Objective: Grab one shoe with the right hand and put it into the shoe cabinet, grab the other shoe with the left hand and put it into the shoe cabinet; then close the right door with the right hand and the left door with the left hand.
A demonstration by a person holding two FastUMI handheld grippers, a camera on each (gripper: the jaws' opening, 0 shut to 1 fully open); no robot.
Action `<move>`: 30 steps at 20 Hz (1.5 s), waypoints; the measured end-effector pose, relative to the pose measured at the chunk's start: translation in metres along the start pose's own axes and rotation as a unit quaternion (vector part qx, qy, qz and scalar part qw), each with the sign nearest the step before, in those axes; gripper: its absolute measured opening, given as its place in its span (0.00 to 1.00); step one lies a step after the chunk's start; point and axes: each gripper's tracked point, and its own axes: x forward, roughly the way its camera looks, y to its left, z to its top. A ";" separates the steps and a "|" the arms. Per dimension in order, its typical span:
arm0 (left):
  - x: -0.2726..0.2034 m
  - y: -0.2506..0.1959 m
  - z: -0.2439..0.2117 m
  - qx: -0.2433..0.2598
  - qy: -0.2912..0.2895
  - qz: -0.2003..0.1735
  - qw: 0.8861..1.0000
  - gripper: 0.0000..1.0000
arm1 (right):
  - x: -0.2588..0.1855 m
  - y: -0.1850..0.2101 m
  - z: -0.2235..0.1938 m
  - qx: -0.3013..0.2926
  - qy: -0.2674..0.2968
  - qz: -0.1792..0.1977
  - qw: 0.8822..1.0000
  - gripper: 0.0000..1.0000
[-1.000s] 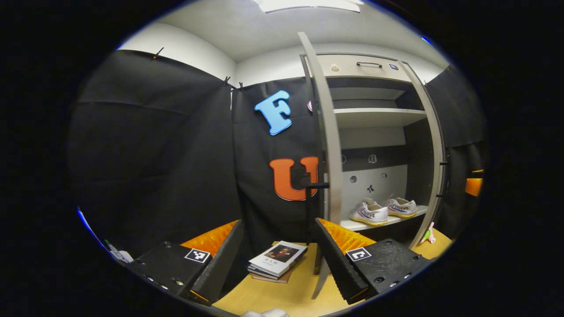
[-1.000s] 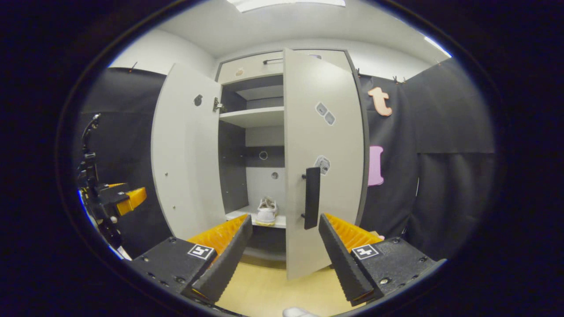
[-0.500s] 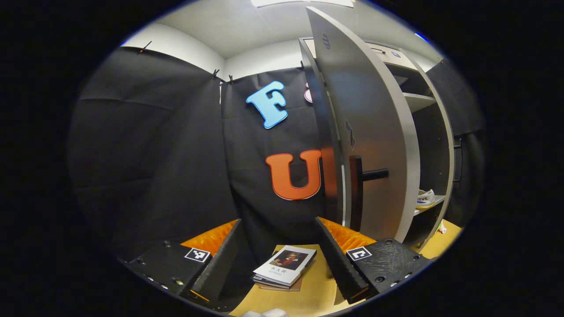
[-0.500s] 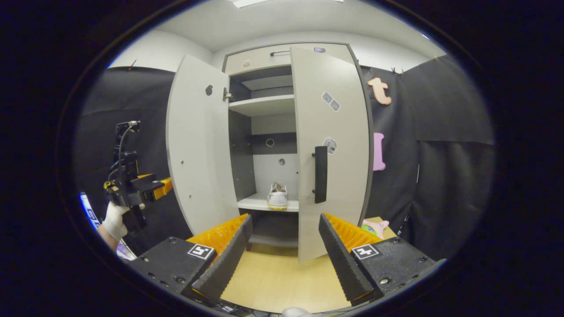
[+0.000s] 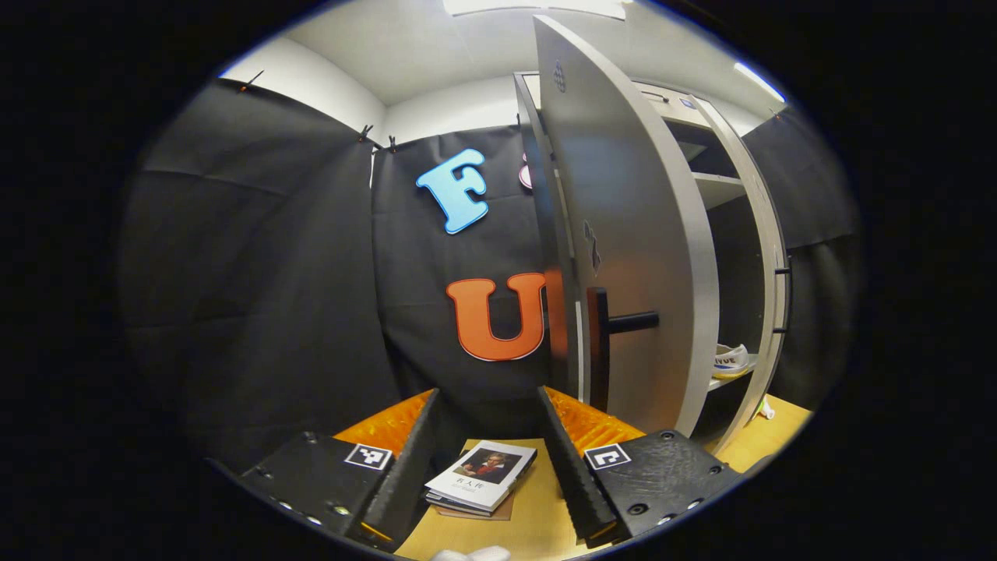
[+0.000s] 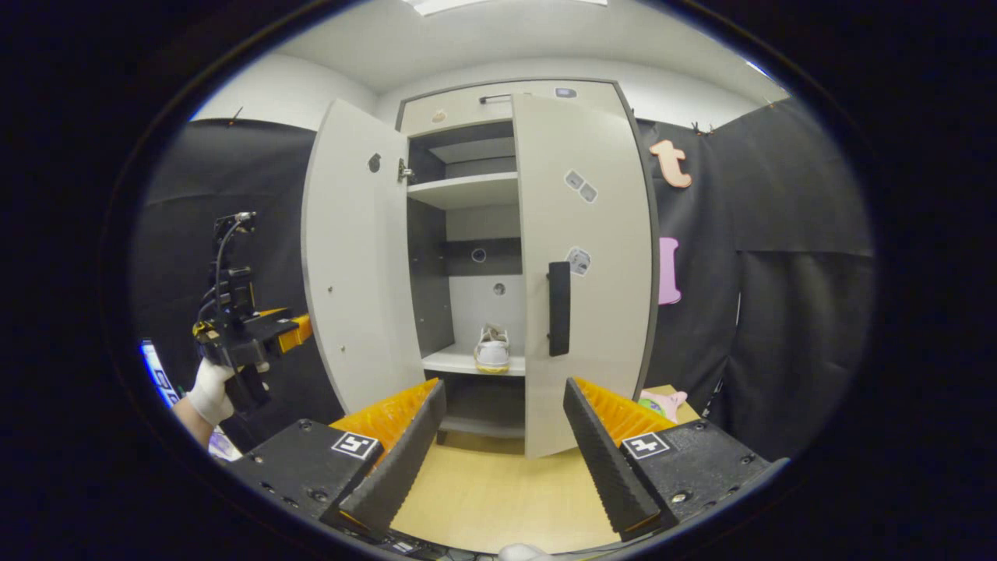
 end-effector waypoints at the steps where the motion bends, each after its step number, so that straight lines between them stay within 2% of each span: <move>1: -0.001 -0.006 0.000 -0.002 -0.001 -0.003 1.000 0.73 | 0.000 0.000 -0.001 0.000 0.002 0.003 1.000 0.99; 7: -0.006 -0.069 0.009 0.000 -0.003 -0.059 0.998 0.73 | 0.001 -0.001 0.002 -0.002 -0.001 0.014 1.000 0.99; 9: -0.001 -0.087 0.012 0.004 -0.005 -0.066 0.998 0.74 | 0.002 -0.010 0.003 -0.002 -0.003 0.010 1.000 0.99; 10: 0.001 -0.093 0.012 -0.003 -0.004 -0.069 0.998 0.75 | 0.003 -0.015 0.003 -0.002 -0.001 0.006 1.000 0.99; 11: 0.000 -0.101 0.012 -0.014 -0.003 -0.076 0.997 0.89 | 0.003 -0.020 0.005 0.000 -0.001 0.004 1.000 0.99; 12: -0.001 -0.109 0.011 -0.023 0.002 -0.082 0.996 0.84 | 0.002 -0.026 0.006 0.000 0.000 -0.001 1.000 0.99; 13: 0.001 -0.118 0.012 -0.027 0.006 -0.091 0.995 0.86 | 0.001 -0.030 0.007 0.000 0.000 -0.004 1.000 0.98; 15: 0.000 -0.122 0.017 -0.023 -0.002 -0.084 0.996 0.91 | 0.000 -0.038 0.009 0.000 0.000 -0.011 1.000 0.99; 16: -0.001 -0.126 0.019 -0.023 -0.003 -0.090 0.996 0.98 | -0.001 -0.042 0.010 0.000 0.000 -0.014 1.000 0.99; 19: -0.005 -0.127 0.019 -0.020 -0.002 -0.079 0.997 0.96 | -0.001 -0.052 0.011 -0.001 0.002 -0.020 1.000 0.99; 20: -0.006 -0.126 0.021 -0.021 -0.002 -0.076 0.997 0.89 | -0.001 -0.055 0.011 -0.002 0.003 -0.023 1.000 0.98; 21: -0.009 -0.124 0.021 -0.022 0.002 -0.072 0.997 1.00 | -0.001 -0.058 0.012 -0.003 0.001 -0.027 1.000 0.98; 22: -0.013 -0.124 0.022 -0.025 0.002 -0.071 0.997 0.96 | 0.000 -0.060 0.014 -0.001 0.000 -0.028 1.000 0.98; 30: -0.070 -0.130 0.039 -0.031 0.010 -0.058 0.998 0.96 | -0.004 -0.068 0.029 -0.008 -0.020 -0.042 0.999 0.99</move>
